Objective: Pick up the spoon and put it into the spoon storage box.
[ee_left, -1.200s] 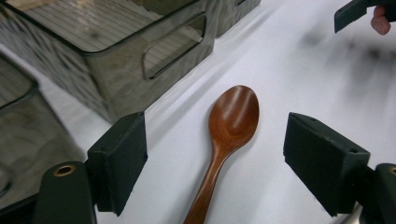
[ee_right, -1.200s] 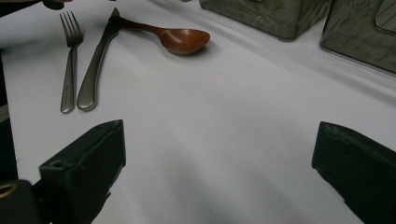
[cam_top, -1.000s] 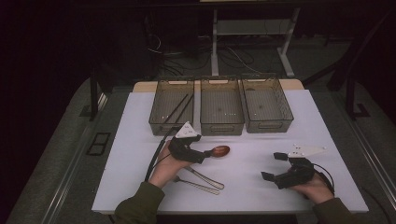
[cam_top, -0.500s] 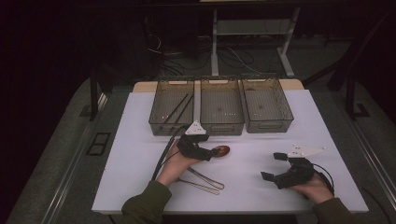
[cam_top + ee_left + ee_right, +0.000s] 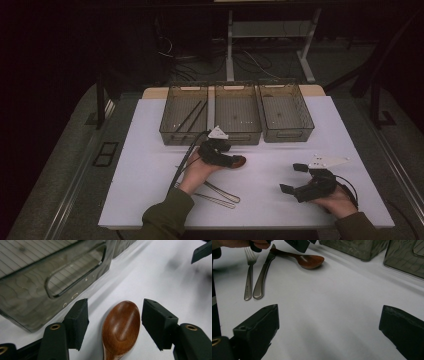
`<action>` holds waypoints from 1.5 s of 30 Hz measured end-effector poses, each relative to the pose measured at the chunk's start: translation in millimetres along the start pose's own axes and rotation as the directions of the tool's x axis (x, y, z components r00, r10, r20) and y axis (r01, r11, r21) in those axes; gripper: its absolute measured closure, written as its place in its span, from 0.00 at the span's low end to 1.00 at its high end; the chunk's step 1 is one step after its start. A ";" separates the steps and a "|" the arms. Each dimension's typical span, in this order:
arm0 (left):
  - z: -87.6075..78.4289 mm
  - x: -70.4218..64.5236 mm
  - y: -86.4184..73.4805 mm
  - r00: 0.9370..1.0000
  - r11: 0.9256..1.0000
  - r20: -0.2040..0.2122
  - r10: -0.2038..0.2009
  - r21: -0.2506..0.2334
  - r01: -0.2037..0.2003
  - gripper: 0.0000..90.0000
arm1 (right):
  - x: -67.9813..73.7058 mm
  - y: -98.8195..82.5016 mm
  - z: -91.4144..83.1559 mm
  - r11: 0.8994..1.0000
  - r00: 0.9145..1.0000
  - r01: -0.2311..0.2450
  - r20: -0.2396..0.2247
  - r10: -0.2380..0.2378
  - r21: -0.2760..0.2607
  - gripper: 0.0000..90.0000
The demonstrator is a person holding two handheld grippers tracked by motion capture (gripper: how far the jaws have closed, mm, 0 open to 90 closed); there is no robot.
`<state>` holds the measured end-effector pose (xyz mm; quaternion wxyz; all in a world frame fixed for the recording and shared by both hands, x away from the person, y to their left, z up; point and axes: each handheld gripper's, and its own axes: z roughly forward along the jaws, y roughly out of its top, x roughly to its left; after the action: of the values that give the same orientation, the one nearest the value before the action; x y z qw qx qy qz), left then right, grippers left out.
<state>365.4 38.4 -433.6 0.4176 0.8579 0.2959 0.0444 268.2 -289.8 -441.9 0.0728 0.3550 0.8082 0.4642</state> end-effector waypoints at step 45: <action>11.3 -12.6 -6.6 0.987 0.977 0.076 0.139 0.150 -0.149 0.78 | -2.2 0.1 -2.0 1.000 1.000 -0.005 0.002 0.005 -0.008 0.02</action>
<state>355.6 26.9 -443.6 0.3547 0.9080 0.2216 0.0236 269.0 -292.6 -441.2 0.0737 0.3572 0.8053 0.4674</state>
